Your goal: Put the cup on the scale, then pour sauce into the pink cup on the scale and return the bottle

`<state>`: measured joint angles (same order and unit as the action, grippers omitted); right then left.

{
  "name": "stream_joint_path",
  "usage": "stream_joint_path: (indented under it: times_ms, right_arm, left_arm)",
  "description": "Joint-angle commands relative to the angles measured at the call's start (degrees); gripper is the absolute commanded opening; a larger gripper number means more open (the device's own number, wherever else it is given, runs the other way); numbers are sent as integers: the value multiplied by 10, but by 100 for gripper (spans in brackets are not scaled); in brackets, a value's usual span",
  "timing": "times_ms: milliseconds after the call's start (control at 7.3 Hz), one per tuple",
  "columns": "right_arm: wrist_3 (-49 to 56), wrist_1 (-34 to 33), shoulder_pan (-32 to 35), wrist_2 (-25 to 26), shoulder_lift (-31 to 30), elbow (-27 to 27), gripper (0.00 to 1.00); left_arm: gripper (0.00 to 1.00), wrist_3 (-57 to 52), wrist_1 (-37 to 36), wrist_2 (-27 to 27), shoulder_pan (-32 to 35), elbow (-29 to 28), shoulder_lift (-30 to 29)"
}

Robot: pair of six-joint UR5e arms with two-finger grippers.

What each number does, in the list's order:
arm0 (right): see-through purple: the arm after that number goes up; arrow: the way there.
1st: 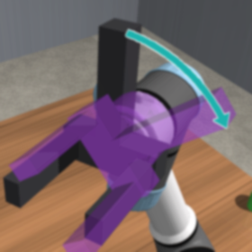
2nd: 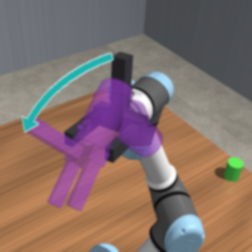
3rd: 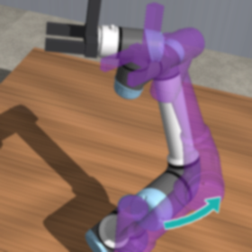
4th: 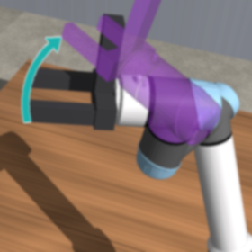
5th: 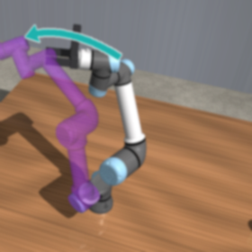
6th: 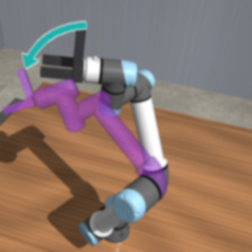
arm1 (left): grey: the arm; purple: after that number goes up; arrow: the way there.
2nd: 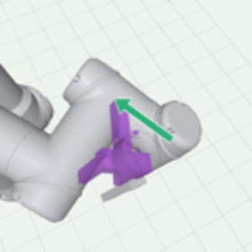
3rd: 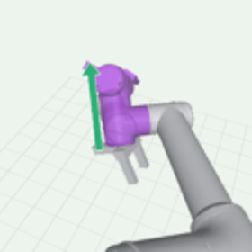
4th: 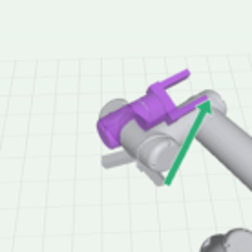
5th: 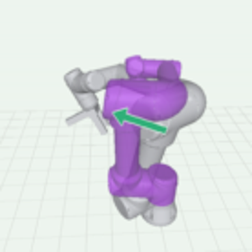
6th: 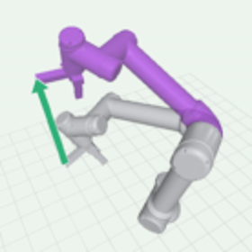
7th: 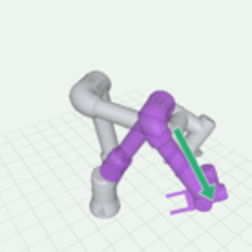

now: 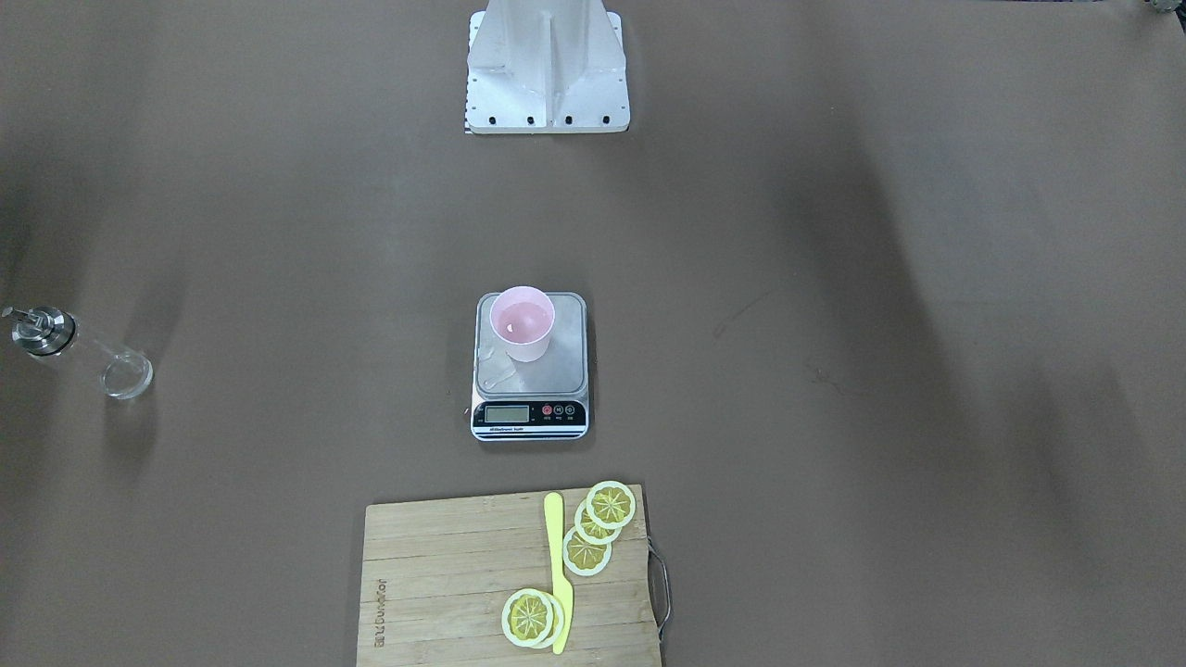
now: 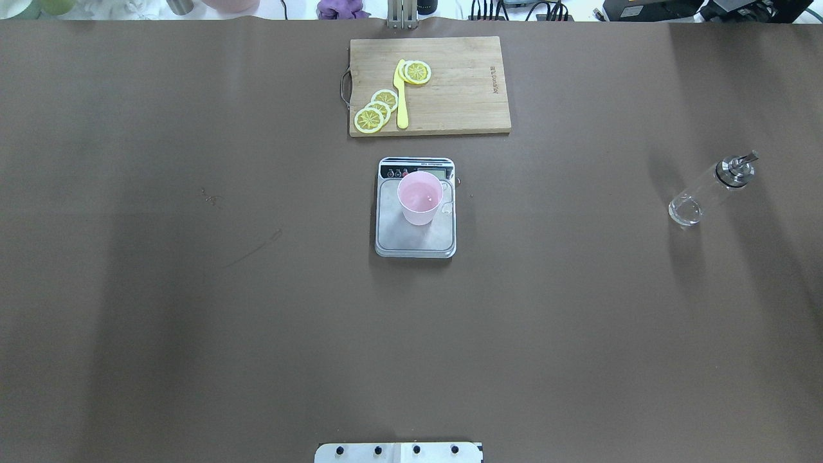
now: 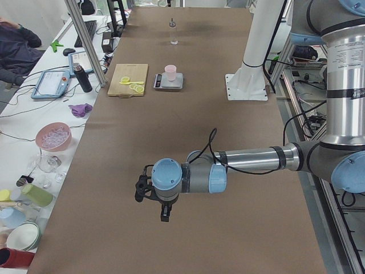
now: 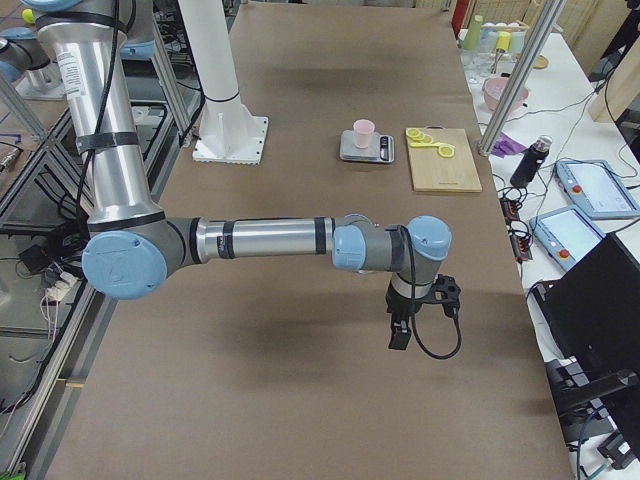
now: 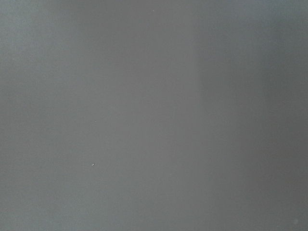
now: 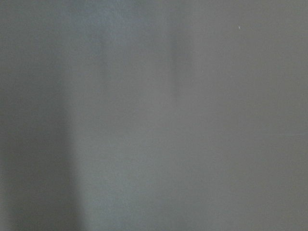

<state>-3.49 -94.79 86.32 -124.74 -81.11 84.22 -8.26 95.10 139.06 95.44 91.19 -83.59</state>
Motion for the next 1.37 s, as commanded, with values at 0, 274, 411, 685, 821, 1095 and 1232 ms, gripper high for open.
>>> stream_joint_path:
  times_ms: [0,274,411,685,821,1095,1232]
  right_arm:
    - [4,42,1,-1,-41,-3,100]
    - [4,94,1,-1,-61,-5,100]
    - [3,97,1,-1,-61,-5,100]
    - [5,112,1,1,-66,-5,100]
    - [4,145,0,-1,-69,-12,100]
    - [7,152,1,-15,-60,-15,100]
    - [7,154,1,-27,-65,-16,100]
  left_arm:
    - [98,1,2,-41,-24,11,-7]
    - [98,3,-2,-69,-59,14,-29]
    - [98,3,-9,-69,-62,15,-34]
    - [98,1,-65,-70,-63,36,-45]
    - [98,1,-63,-69,-62,36,-39]
    - [98,1,-62,-69,-61,36,-38]
    - [98,1,-62,-69,-61,36,-38]
